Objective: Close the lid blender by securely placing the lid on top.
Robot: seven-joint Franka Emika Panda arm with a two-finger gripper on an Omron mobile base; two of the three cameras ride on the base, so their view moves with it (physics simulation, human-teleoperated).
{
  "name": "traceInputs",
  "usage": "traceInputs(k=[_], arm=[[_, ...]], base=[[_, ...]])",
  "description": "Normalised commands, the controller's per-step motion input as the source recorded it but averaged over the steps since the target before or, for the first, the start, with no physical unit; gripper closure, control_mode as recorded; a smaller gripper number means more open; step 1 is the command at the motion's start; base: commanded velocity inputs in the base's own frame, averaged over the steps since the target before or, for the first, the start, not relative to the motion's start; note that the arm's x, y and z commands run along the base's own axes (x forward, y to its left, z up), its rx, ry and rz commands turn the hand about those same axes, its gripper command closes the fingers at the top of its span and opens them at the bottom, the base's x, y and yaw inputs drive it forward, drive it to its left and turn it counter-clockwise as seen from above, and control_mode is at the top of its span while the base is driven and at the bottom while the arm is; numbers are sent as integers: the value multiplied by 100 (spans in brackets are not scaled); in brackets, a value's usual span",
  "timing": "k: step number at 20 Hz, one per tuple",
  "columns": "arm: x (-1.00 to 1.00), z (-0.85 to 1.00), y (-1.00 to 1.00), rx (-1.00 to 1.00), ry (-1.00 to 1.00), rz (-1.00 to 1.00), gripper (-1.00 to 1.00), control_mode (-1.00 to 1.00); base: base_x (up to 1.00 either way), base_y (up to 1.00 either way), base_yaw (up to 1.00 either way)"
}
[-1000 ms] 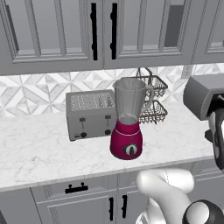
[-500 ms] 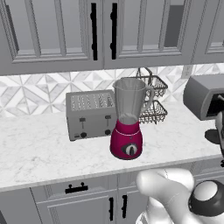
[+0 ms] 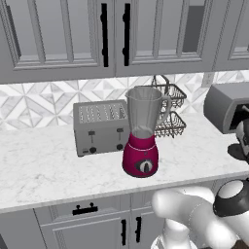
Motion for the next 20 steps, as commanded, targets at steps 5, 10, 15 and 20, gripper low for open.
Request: traceInputs(k=[5, 10, 15, 20], arm=[[37, -23, -9, 1, 2, 4, -100, -100], [37, -26, -21, 4, 5, 4, -100, -100], [28, -31, -30, 5, 7, 5, -100, -100], [19, -27, -27, 4, 4, 5, -100, -100]], base=[[0, 0, 0], [0, 0, 0], [0, 0, 0], [0, 0, 0]])
